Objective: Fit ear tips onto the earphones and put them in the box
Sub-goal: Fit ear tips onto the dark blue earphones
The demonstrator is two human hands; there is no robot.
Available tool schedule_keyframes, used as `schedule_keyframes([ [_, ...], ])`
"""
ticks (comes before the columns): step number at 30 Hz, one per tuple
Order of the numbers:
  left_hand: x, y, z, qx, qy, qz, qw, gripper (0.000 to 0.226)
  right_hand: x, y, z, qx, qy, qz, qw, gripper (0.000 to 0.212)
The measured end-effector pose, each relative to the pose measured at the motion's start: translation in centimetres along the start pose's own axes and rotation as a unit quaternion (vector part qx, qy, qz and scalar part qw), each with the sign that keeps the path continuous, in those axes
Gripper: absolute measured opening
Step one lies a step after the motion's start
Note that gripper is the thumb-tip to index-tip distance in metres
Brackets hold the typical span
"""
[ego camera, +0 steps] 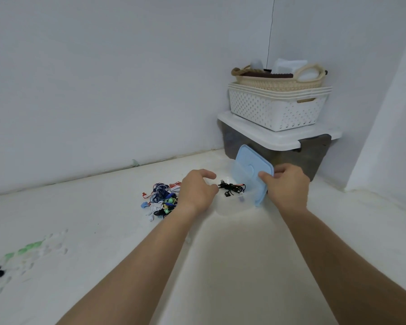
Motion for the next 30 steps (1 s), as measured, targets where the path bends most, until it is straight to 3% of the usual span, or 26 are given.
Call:
schedule_keyframes([
  [2,0.3,-0.3,-0.1,-0.009,-0.008,-0.001,1.0,0.031,0.1,-0.4,-0.2,0.001,-0.021,-0.027,0.999,0.047],
  [5,1.1,-0.9,-0.1,-0.005,-0.044,-0.009,0.999,0.032,0.3,-1.7,0.5,0.055,-0.025,-0.06,0.996,0.039],
  [13,7.2,-4.0,2.2,-0.015,-0.057,-0.061,0.996,0.023,-3.6,-7.2,7.9,0.138,-0.001,0.128,0.982,0.005],
  [16,10.4,-5.2,4.4,-0.001,-0.046,-0.094,0.994,0.029,-6.4,-9.1,9.4,0.174,-0.014,0.217,0.96,0.022],
  [20,12.5,-6.6,7.2,0.028,0.005,-0.054,0.998,0.04,-9.5,-10.5,10.4,0.203,-0.048,0.261,0.942,0.03],
  [27,11.5,-6.7,9.9,0.031,-0.022,0.0,0.999,0.055,-12.9,-10.2,11.9,0.209,-0.15,0.292,0.921,0.013],
  [30,10.8,-5.9,10.9,0.031,-0.066,0.011,0.997,0.049,-14.2,-9.5,12.4,0.179,-0.188,0.287,0.922,0.031],
])
Point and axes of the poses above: each hand's wrist, its own y-axis towards the middle knuckle, its own x-axis out of the back of the hand, z = x × y, the point moved 2 cm from there along y, towards the middle knuckle, and after that the axes turned 2 degrees about x, right-handed, at the moved point
